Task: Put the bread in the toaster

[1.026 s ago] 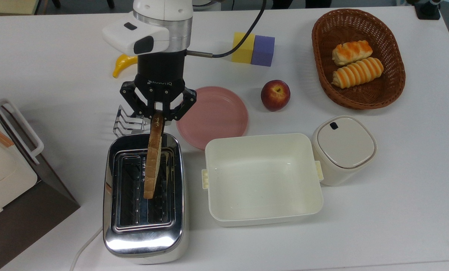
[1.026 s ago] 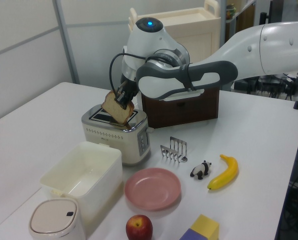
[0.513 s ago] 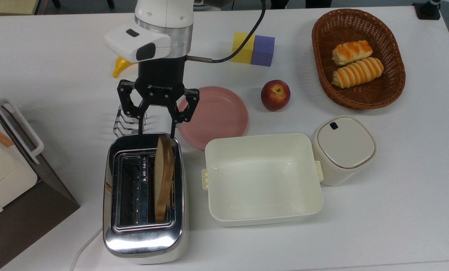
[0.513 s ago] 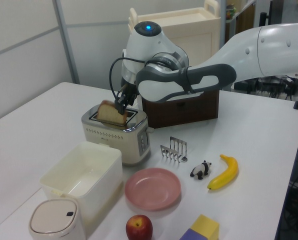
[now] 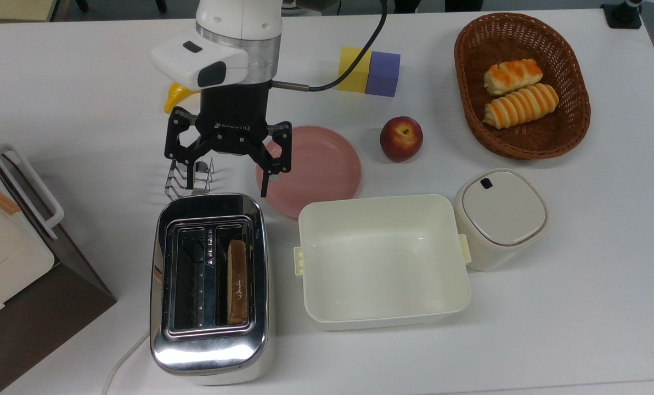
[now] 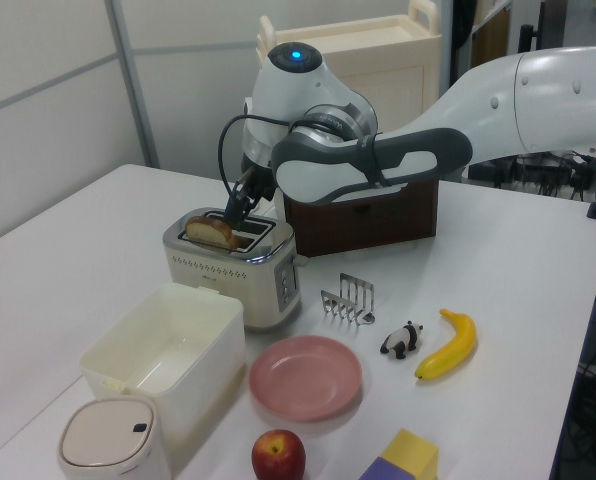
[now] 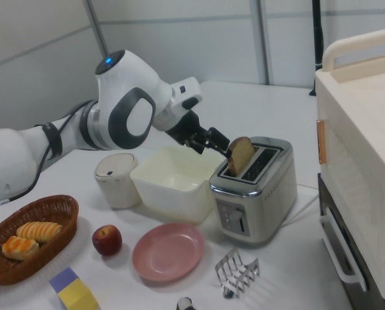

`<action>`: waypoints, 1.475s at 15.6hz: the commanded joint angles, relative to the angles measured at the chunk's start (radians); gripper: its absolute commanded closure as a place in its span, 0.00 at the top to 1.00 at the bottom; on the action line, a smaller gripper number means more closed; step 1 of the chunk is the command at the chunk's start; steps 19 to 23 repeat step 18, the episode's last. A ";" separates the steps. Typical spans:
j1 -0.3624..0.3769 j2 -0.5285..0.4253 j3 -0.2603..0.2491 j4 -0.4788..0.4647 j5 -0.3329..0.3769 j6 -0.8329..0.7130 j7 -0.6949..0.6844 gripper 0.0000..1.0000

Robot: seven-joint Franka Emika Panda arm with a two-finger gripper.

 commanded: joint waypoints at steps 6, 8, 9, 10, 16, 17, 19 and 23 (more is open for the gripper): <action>-0.013 -0.230 -0.018 0.048 0.094 -0.521 0.027 1.00; -0.013 -0.284 -0.018 0.048 0.115 -0.621 0.028 1.00; -0.015 -0.308 -0.018 0.048 0.132 -0.658 0.028 1.00; -0.015 -0.325 -0.018 0.048 0.143 -0.695 0.027 1.00; -0.030 -0.350 -0.018 0.037 0.180 -0.810 -0.024 1.00; -0.030 -0.349 -0.018 0.037 0.180 -0.809 -0.024 1.00; -0.030 -0.349 -0.018 0.037 0.180 -0.806 -0.024 1.00; -0.030 -0.349 -0.018 0.037 0.180 -0.806 -0.024 1.00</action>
